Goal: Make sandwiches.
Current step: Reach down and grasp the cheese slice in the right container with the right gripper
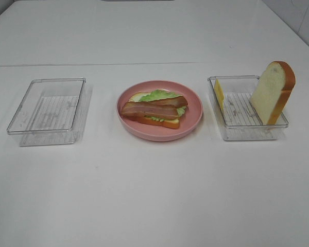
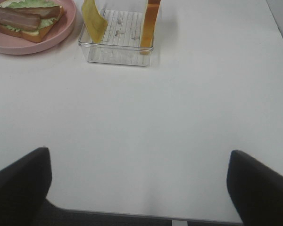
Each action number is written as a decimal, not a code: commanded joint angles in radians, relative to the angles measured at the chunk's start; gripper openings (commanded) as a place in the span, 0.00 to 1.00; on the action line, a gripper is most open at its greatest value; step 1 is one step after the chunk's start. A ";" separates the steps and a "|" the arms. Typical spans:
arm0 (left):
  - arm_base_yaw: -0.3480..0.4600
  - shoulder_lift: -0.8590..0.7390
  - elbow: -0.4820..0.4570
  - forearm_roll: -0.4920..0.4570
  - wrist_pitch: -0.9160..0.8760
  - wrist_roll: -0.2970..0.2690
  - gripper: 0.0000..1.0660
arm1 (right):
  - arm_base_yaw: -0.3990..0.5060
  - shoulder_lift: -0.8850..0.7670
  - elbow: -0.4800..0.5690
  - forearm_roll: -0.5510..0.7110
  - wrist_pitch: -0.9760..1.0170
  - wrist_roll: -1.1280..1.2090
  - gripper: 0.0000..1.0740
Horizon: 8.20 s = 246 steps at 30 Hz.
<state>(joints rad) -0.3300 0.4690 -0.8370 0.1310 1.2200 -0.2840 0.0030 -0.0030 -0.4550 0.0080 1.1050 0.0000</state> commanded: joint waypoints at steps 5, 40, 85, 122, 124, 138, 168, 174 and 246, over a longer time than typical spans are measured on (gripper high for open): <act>0.002 -0.227 0.088 0.005 0.093 0.010 0.91 | -0.004 -0.035 -0.002 -0.001 -0.001 0.000 0.92; 0.002 -0.382 0.319 -0.092 -0.144 0.182 0.90 | -0.004 -0.035 -0.002 -0.001 -0.001 0.000 0.92; 0.331 -0.493 0.319 -0.085 -0.145 0.182 0.90 | -0.004 -0.032 -0.002 0.002 0.000 0.000 0.92; 0.331 -0.493 0.319 -0.085 -0.145 0.182 0.90 | -0.004 0.488 -0.028 0.090 -0.527 0.026 0.92; 0.331 -0.493 0.319 -0.085 -0.145 0.182 0.90 | -0.004 0.520 -0.028 0.105 -0.538 0.022 0.92; 0.331 -0.493 0.319 -0.085 -0.145 0.182 0.90 | -0.002 1.101 -0.305 0.232 -0.442 -0.162 0.92; 0.331 -0.493 0.319 -0.085 -0.145 0.182 0.90 | 0.232 1.813 -1.041 0.031 -0.120 -0.032 0.92; 0.331 -0.493 0.319 -0.085 -0.145 0.182 0.90 | 0.232 1.888 -1.132 0.033 -0.072 -0.021 0.92; 0.331 -0.493 0.319 -0.085 -0.145 0.182 0.90 | 0.254 2.180 -1.179 0.043 -0.287 0.021 0.07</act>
<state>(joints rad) -0.0010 -0.0050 -0.5190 0.0490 1.0810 -0.1020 0.2580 2.1780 -1.6290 0.0620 0.8280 0.0270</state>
